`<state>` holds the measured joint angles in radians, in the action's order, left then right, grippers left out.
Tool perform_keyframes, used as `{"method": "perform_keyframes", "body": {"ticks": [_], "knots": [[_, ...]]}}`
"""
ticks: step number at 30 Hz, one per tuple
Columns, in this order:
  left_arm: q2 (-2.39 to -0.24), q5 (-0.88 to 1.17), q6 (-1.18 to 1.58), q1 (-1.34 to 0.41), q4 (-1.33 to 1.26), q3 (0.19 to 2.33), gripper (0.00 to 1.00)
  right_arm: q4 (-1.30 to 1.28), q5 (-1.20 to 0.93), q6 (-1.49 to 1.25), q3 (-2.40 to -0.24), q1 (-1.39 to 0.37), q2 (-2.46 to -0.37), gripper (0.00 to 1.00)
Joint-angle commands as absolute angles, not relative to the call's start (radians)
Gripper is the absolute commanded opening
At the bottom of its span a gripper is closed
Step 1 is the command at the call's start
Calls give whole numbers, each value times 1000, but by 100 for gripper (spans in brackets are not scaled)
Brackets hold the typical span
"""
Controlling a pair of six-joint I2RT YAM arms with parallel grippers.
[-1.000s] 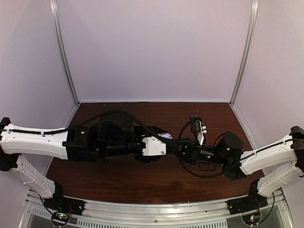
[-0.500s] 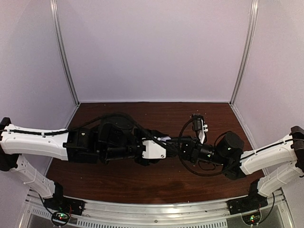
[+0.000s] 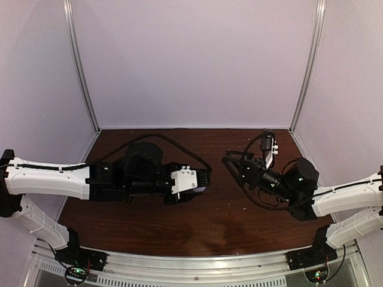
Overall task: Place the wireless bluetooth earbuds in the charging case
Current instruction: Pass from the right arm to the left, then place the charging case with the earbuds at the center of the board.
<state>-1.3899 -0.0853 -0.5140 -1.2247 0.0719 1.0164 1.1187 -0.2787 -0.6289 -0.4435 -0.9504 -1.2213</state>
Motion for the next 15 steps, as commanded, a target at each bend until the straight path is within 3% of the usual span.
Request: {"method": "perform_keyframes", "body": {"ticks": [1, 5, 15], "knots": [[-1386, 47, -331, -1087, -131, 954, 31, 1022, -231, -577, -409, -881, -1150, 93], [-1494, 96, -248, -993, -217, 963, 31, 908, -232, -527, -404, -809, -1085, 100], [-1940, 231, -197, -864, -157, 1263, 33, 729, -234, -471, -369, -689, -972, 100]]}}
